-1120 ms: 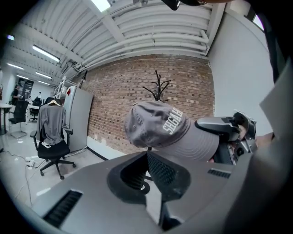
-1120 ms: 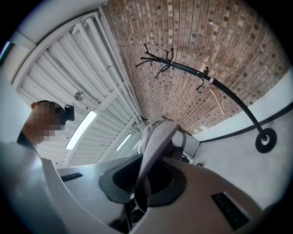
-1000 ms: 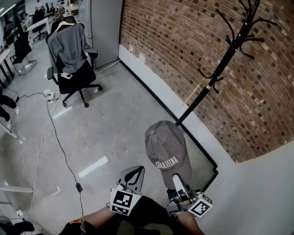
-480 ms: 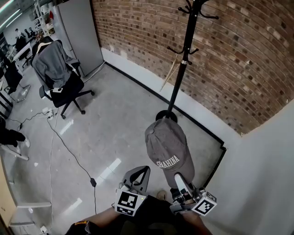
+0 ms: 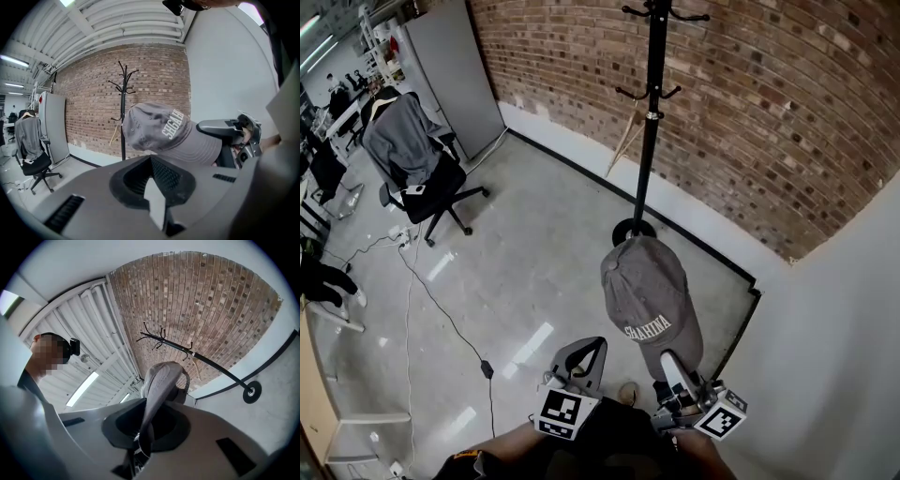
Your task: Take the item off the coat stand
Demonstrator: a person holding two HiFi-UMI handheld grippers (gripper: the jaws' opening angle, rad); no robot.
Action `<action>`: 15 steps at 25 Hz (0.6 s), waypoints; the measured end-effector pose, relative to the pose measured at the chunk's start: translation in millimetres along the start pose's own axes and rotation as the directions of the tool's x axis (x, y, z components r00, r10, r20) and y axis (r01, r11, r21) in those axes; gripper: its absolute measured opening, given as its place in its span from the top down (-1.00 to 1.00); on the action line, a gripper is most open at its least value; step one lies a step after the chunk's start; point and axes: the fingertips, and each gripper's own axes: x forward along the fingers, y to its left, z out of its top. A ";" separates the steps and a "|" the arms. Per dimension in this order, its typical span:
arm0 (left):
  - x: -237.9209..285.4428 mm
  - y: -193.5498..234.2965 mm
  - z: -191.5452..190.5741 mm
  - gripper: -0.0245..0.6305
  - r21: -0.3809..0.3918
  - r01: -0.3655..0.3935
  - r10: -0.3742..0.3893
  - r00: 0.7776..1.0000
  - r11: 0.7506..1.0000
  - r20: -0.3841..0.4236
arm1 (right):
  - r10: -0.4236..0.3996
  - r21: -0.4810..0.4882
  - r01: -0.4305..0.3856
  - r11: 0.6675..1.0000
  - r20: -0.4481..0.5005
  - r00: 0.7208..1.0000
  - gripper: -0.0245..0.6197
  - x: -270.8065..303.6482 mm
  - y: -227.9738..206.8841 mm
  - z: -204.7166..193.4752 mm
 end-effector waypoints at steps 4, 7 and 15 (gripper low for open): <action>1.8 -6.1 -1.7 0.82 0.000 -0.008 0.008 1.000 1.000 0.006 | 0.008 -0.004 -0.008 1.000 0.004 1.000 0.82 -6.3 -2.7 3.6; 5.2 -8.8 1.6 0.82 0.003 -0.007 0.006 1.000 1.000 0.011 | 0.006 -0.004 -0.006 1.000 0.009 1.000 0.83 -8.0 -4.5 8.3; 9.7 -6.3 10.3 0.82 0.007 0.007 -0.007 1.000 1.000 0.025 | 0.000 -0.017 0.000 1.000 0.017 1.000 0.83 -3.2 -3.6 13.9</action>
